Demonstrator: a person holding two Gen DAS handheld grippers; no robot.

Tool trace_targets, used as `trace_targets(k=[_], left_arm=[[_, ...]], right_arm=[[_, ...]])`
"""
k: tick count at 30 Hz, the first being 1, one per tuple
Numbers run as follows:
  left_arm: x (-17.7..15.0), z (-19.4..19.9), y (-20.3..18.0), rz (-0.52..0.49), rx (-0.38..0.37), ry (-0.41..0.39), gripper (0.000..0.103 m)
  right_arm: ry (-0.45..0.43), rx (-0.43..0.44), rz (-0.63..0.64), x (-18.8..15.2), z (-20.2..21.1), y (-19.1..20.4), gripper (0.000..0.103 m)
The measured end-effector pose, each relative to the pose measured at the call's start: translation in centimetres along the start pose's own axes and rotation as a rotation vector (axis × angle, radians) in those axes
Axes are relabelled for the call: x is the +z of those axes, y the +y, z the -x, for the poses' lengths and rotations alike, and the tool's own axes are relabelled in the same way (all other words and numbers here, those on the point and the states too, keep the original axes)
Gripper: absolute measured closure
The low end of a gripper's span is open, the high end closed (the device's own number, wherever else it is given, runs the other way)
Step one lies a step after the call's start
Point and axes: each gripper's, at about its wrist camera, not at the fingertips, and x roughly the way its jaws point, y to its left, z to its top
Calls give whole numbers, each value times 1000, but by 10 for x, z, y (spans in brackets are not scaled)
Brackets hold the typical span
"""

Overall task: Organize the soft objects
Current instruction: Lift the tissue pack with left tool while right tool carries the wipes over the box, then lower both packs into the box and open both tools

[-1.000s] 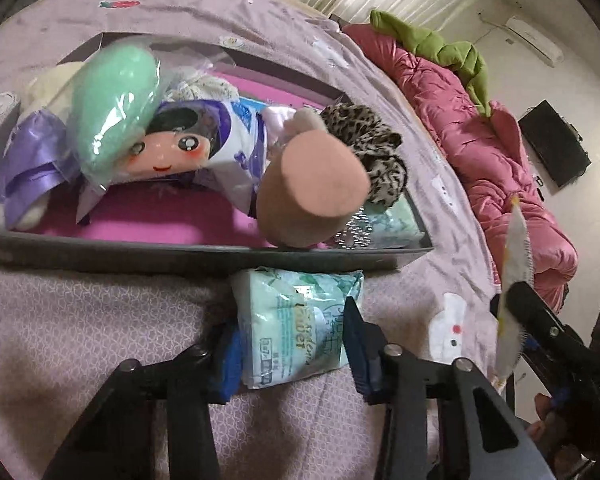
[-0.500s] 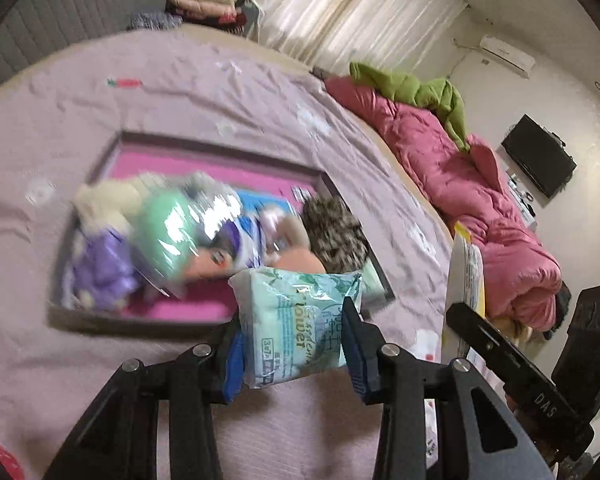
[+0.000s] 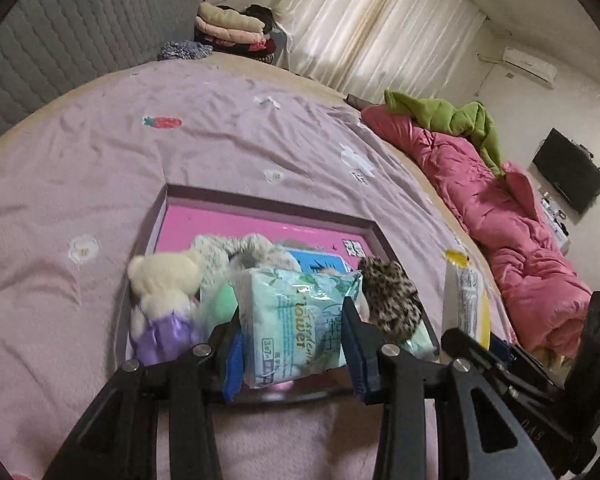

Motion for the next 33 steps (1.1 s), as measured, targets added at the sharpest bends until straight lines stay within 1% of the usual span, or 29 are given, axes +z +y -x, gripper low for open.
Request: trace_targets(k=[5, 8, 9, 12, 14, 16, 18, 20, 22, 24, 25, 27, 30, 33], left_arm=[[7, -17, 1, -12, 33, 22, 61], [7, -25, 0, -27, 47, 31, 61], [7, -27, -1, -35, 52, 34, 61], [7, -34, -3, -56, 72, 49, 60], [7, -39, -5, -74, 80, 54, 60], [6, -42, -7, -92, 87, 54, 58], [6, -43, -8, -98, 81, 53, 57], [6, -42, -9, -103, 80, 45, 56], [7, -38, -11, -120, 91, 24, 52], [10, -28, -13, -127, 91, -25, 39], [12, -22, -13, -122, 92, -52, 37], [16, -9, -13, -114, 99, -91, 36], [20, 8, -12, -108, 133, -131, 36], [18, 20, -9, -98, 169, -129, 36]], right_arm=[[18, -19, 41, 11, -23, -2, 47], [60, -14, 31, 11, -40, -6, 47], [88, -23, 24, 10, -49, -8, 47], [147, -9, -11, 4, -66, -13, 46], [157, -6, -30, 2, -73, -16, 43], [157, -1, -38, 2, -75, -17, 42], [157, 8, -51, 3, -75, -18, 38], [131, 3, -54, 5, -70, -19, 33], [92, 4, -52, 8, -59, -18, 30], [46, 16, -47, 12, -49, -17, 30], [13, 25, -47, 14, -41, -16, 30], [-25, 39, -46, 18, -31, -14, 30], [-86, 38, -9, 20, -11, -7, 29], [-108, 32, 27, 14, 7, 2, 29]])
